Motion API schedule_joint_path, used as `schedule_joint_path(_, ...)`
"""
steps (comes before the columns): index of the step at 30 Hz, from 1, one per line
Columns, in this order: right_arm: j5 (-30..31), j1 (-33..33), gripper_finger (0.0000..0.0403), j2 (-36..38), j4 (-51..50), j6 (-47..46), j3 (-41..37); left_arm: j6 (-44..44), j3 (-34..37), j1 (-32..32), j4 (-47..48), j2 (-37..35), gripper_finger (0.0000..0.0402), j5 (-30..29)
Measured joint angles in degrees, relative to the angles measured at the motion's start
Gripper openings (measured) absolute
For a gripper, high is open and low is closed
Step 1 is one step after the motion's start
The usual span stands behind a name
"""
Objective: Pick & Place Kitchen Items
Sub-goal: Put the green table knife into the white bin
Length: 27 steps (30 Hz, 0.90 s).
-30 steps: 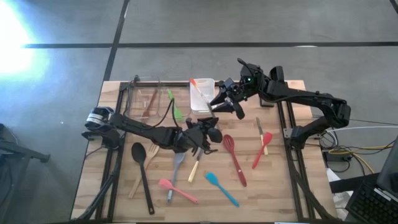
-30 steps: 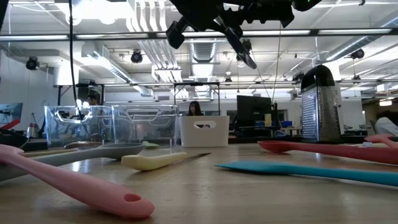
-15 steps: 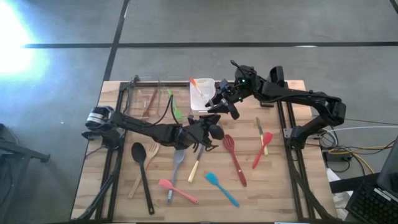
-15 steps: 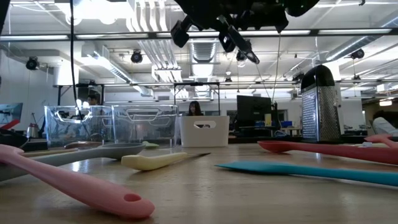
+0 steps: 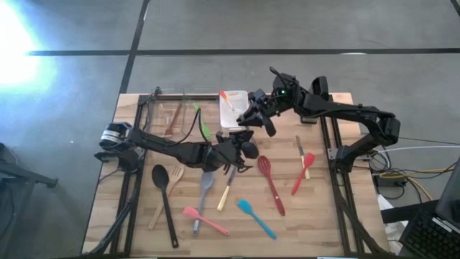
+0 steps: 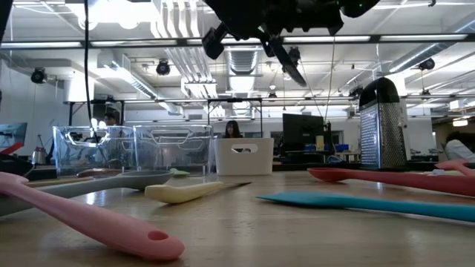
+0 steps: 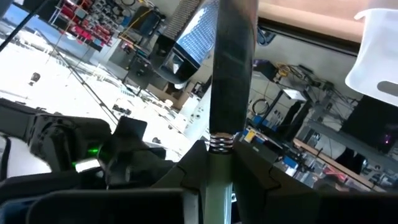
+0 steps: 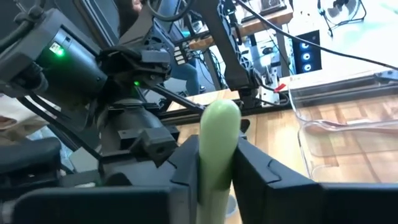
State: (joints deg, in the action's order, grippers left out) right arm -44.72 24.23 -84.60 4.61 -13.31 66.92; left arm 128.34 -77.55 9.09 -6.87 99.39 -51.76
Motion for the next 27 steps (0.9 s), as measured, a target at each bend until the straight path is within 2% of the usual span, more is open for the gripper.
schedule_joint_path(3,0.0,0.0,0.002,0.0,0.0,0.6,0.0,-0.3,0.0,0.0,0.0,0.0,0.004,0.2)
schedule_joint_path(10,0.8,0.0,0.0017,0.0,-1.4,1.6,0.1,-0.8,0.0,0.1,0.6,0.0,0.0036,0.2)
schedule_joint_path(12,1.0,0.0,0.0017,0.0,-1.5,1.7,0.1,-1.2,0.0,0.1,0.5,0.0,0.0053,0.0)
schedule_joint_path(17,3.1,0.1,0.0017,0.2,-2.3,3.2,0.1,-6.1,0.0,0.1,0.2,0.0,0.0131,-0.8)
schedule_joint_path(19,4.4,0.3,0.0017,0.5,-3.3,3.9,0.1,-8.6,0.0,0.2,0.3,0.0,0.0152,-2.7)
schedule_joint_path(24,5.5,1.6,0.0017,0.5,-4.8,4.2,1.1,-12.9,0.0,0.8,0.3,0.0,0.0172,-12.8)
schedule_joint_path(27,6.1,3.2,0.0017,0.1,-5.2,4.1,2.5,-18.3,0.0,1.2,1.2,-0.5,0.0174,-14.7)
